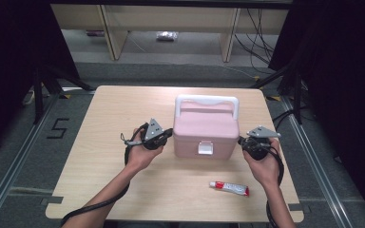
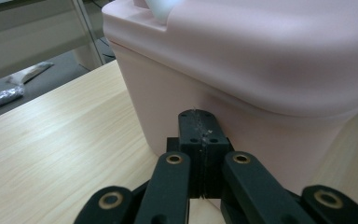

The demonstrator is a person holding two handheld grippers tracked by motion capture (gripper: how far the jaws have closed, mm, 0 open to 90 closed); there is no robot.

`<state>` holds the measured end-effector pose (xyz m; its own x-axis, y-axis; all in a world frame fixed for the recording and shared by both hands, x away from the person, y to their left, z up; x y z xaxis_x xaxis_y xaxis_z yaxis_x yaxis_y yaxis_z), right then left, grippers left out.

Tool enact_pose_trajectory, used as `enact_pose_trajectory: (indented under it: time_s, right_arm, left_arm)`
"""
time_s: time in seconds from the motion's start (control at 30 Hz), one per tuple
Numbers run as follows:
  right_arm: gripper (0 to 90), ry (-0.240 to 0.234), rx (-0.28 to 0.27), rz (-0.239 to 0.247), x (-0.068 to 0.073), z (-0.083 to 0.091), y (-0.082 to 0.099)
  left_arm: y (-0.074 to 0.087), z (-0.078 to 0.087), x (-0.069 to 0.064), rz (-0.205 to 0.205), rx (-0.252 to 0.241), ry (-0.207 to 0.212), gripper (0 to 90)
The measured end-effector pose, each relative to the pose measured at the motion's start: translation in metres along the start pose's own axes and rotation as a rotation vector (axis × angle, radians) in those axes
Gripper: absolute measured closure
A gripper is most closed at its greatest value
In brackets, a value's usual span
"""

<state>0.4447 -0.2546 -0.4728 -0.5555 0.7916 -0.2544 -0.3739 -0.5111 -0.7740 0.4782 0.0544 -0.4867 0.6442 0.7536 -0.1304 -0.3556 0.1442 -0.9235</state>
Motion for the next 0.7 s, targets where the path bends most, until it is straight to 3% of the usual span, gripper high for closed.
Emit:
enact_pose_trajectory:
  time_s: [0.07, 0.13, 0.17, 0.23, 0.3, 0.43, 0.47, 0.67, 0.7]
  right_arm:
    - [90.0, 0.006, 0.004, 0.006, -0.004, 0.006, 0.005]
    - [90.0, 0.006, 0.016, -0.035, -0.004, 0.011, 0.010]
    - [90.0, 0.017, 0.002, 0.016, -0.009, 0.013, 0.012]
    - [90.0, 0.017, 0.009, -0.019, -0.009, 0.016, 0.015]
    - [90.0, 0.032, 0.010, -0.015, -0.012, 0.020, 0.018]
    - [90.0, 0.037, 0.015, -0.004, -0.016, 0.025, 0.023]
    - [90.0, 0.035, 0.026, -0.040, -0.014, 0.026, 0.024]
    - [90.0, 0.056, 0.013, -0.008, -0.019, 0.029, 0.028]
    - [90.0, 0.047, 0.020, -0.033, -0.016, 0.029, 0.029]
  left_arm:
    - [-0.001, -0.005, -0.010, -0.005, 0.000, 0.015, 89.7]
    - [-0.001, -0.008, -0.016, -0.012, 0.000, 0.020, 89.6]
    - [-0.001, -0.009, -0.018, -0.018, -0.001, 0.022, 89.6]
    - [0.000, -0.010, -0.023, -0.013, -0.002, 0.031, 89.7]
    - [0.000, -0.011, -0.027, -0.013, -0.004, 0.042, 89.6]
    - [0.000, -0.013, -0.033, -0.028, -0.001, 0.052, 89.6]
    - [0.000, -0.013, -0.033, -0.028, -0.001, 0.052, 89.6]
    - [-0.001, -0.017, -0.036, -0.028, 0.006, 0.051, 89.6]
    - [-0.001, -0.017, -0.037, -0.027, 0.007, 0.050, 89.6]
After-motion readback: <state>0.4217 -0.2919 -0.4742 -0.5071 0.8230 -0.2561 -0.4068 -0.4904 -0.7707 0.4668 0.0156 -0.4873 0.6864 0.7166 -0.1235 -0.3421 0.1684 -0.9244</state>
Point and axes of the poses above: each handheld gripper's, and its own axes: z roughly backward along the jaws, y roughly out of its underside, x roughly to its left, the point moved 5 cm from there along -z, roughly forward along the jaws, and after that the axes turned 14 degrees about z, right-handed, at the moved point
